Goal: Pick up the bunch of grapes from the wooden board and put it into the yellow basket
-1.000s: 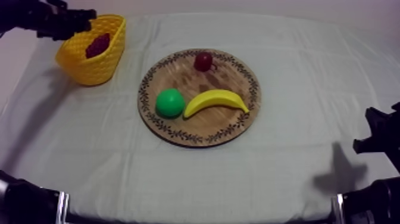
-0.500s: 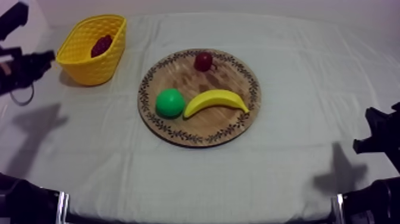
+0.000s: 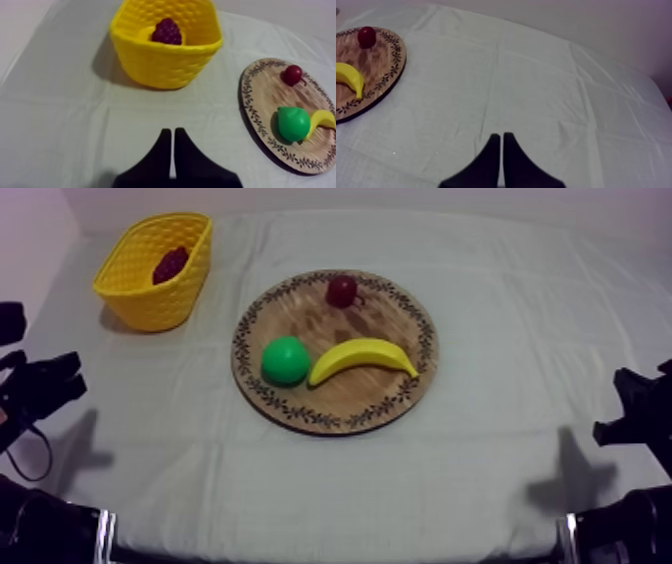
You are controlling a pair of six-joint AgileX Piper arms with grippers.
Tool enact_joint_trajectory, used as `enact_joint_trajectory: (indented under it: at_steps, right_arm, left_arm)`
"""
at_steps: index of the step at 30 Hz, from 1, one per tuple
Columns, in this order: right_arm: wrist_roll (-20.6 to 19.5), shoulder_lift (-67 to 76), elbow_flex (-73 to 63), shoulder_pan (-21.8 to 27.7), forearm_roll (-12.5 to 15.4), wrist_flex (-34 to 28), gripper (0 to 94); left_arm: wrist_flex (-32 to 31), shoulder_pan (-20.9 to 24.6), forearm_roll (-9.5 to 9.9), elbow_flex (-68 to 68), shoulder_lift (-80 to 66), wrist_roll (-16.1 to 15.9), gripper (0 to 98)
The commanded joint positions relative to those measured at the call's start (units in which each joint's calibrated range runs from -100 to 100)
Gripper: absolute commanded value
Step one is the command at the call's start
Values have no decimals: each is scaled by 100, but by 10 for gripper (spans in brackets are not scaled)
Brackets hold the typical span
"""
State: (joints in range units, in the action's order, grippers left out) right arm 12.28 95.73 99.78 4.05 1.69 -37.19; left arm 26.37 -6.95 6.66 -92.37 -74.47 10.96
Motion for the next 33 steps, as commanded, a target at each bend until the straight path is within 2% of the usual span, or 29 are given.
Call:
enact_joint_trajectory:
  at_steps: [1, 4, 7, 17, 21, 28, 33]
  right_arm:
    - [-1, 2, -1, 1, -1, 1, 5]
    - [-1, 2, -1, 1, -1, 1, 5]
    - [-4, 2, -1, 1, -1, 1, 5]
    - [1, 2, -1, 1, -1, 1, 5]
    - [-1, 2, -1, 1, -1, 1, 5]
    - [0, 2, -1, 1, -1, 1, 5]
    - [0, 2, -1, 1, -1, 1, 5]
  left_arm:
    - [151, 8, -232, -54, -787, -411, 1]
    - [409, 66, -537, -117, -1323, -808, 0]
    - [670, 79, -688, -191, -1826, -1035, 0]
    - [1542, 29, -786, -328, -2528, -1373, 0]
    - [1623, 26, -795, -328, -2547, -1387, 0]
    - [1784, 32, -770, -303, -2552, -1078, 0]
    - [1819, 33, -767, -296, -2552, -1018, 0]
